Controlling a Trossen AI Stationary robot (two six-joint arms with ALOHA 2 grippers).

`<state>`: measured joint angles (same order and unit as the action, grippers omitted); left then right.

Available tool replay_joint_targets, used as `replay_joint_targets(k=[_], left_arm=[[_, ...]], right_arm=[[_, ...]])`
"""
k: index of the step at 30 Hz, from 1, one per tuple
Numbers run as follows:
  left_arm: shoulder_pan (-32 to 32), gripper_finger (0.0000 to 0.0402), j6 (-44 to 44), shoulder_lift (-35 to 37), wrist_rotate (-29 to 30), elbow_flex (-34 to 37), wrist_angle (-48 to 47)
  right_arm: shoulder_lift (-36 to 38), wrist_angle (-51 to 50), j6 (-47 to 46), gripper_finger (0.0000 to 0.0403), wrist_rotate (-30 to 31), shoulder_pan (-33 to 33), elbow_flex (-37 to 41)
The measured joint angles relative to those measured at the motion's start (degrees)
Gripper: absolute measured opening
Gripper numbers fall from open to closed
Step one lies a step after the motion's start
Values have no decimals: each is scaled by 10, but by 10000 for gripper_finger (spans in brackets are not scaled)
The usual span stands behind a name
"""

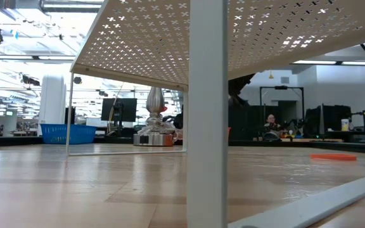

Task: Pick & Place Office Desk Supplies
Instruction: Put the orange rubber band into the blue bin

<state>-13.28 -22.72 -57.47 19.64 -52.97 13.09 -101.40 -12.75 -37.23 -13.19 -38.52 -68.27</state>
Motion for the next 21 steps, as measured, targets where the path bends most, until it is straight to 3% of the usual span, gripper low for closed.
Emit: replay_joint_targets(k=[6, 10, 16, 21], left_arm=[[0, 131, 0, 0, 0, 0, 0], [0, 131, 0, 0, 0, 0, -1], [0, 131, 1, 0, 0, 0, -2], [0, 131, 1, 0, 0, 0, -2]], right_arm=[[27, -43, 31, 205, 15, 0, 0], [81, -178, 73, 205, 59, 19, 0], [183, -396, 126, 205, 138, 136, 58], [315, -449, 11, 205, 174, 249, 173]])
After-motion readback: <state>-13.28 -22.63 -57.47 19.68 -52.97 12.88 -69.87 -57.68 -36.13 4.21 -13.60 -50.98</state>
